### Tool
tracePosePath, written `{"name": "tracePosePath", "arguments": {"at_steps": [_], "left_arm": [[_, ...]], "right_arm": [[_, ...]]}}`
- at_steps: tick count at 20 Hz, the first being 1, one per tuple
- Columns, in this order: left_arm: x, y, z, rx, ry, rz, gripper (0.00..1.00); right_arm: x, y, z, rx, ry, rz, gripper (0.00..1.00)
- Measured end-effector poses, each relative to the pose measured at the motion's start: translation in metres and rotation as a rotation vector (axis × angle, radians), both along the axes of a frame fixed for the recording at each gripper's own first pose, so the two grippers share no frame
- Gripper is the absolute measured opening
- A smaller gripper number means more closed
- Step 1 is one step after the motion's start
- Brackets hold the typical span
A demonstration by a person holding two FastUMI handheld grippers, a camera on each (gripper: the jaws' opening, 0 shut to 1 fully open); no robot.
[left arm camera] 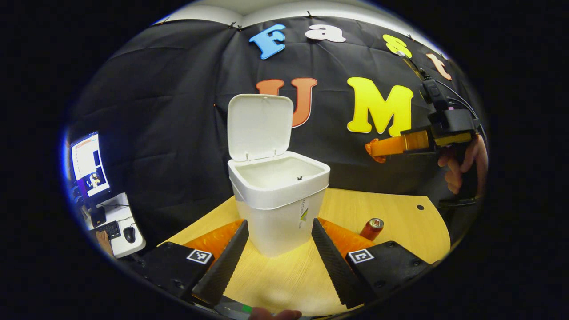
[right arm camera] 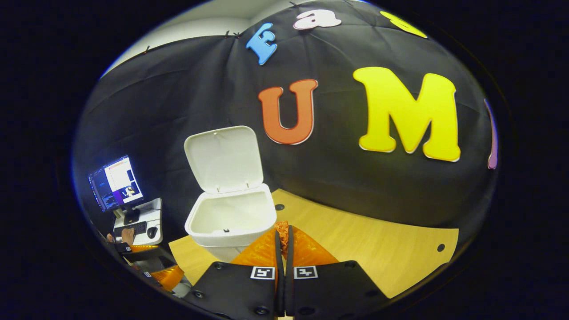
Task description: Press the lid of the desktop garbage bin to open it, pick up the crumpled paper on the desktop and throw it into the bin, then pick up the pop can on the desktop and drop it into the bin, and finally close the garbage bin lid.
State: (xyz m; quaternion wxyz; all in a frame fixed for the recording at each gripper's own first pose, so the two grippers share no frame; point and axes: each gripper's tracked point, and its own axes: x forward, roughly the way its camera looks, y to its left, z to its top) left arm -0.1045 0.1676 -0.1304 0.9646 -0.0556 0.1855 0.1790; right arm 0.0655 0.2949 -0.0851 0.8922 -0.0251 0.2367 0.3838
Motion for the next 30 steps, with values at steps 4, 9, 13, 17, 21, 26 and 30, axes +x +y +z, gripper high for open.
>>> {"name": "tracePosePath", "arguments": {"at_steps": [4,9,13,17,21,26,30], "left_arm": [[-0.024,0.027,-0.002,0.019,0.022,0.078,0.95],[-0.043,0.046,-0.008,0.036,0.035,0.127,0.95],[-0.056,0.053,-0.013,0.036,0.052,0.151,0.95],[-0.062,0.057,-0.015,0.041,0.056,0.171,0.95],[-0.061,0.057,-0.017,0.037,0.057,0.169,0.95],[-0.051,0.053,-0.015,0.051,0.049,0.141,0.95],[-0.04,0.044,-0.009,0.062,0.03,0.096,0.95]], "right_arm": [[-0.01,0.062,-0.015,-0.025,0.009,0.082,0.01],[-0.012,0.112,-0.044,-0.067,0.02,0.127,0.01],[-0.006,0.123,-0.063,-0.123,-0.018,0.133,0.05],[-0.003,0.129,-0.071,-0.142,-0.029,0.133,0.14],[0.002,0.129,-0.076,-0.152,-0.033,0.131,0.26],[0.004,0.128,-0.068,-0.13,-0.048,0.123,0.43],[0.005,0.122,-0.053,-0.093,-0.063,0.111,0.64]]}}
